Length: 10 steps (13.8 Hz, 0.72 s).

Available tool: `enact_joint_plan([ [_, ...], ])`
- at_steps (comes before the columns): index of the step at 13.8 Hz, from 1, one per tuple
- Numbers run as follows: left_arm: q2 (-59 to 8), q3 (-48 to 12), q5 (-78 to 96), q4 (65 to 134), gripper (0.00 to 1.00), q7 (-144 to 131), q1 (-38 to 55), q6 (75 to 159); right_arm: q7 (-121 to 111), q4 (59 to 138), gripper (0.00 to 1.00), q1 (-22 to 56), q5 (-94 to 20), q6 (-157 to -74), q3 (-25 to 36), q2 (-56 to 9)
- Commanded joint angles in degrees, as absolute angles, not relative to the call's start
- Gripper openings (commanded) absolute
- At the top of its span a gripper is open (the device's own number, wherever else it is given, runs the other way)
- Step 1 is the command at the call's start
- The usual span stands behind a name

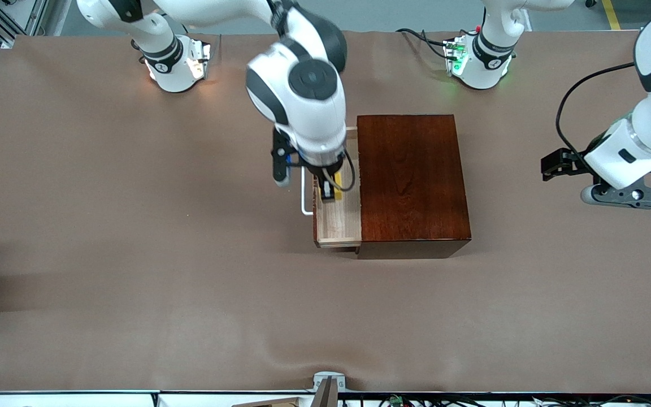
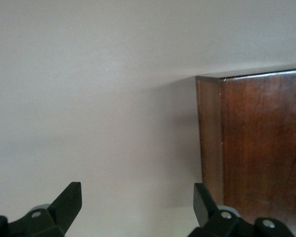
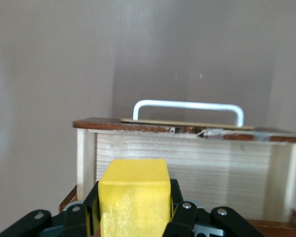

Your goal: Open drawer, take yellow block, close drawer

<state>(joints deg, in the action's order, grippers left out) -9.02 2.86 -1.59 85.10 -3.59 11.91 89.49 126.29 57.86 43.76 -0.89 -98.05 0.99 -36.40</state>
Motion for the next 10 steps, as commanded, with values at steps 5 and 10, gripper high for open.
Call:
enact_joint_plan([
  [5, -8.44, -4.82, -2.20, 83.94, 1.00, -23.00, 12.74, 89.03, 85.15, 60.03, 0.00, 31.31, -0.97, -83.52, 0.70, -26.03],
  [10, -10.54, -11.24, -2.20, 83.24, 1.00, -39.26, 13.71, 89.21, 56.04, 68.63, 0.00, 18.48, -0.18, -82.79, 0.79, -18.65],
])
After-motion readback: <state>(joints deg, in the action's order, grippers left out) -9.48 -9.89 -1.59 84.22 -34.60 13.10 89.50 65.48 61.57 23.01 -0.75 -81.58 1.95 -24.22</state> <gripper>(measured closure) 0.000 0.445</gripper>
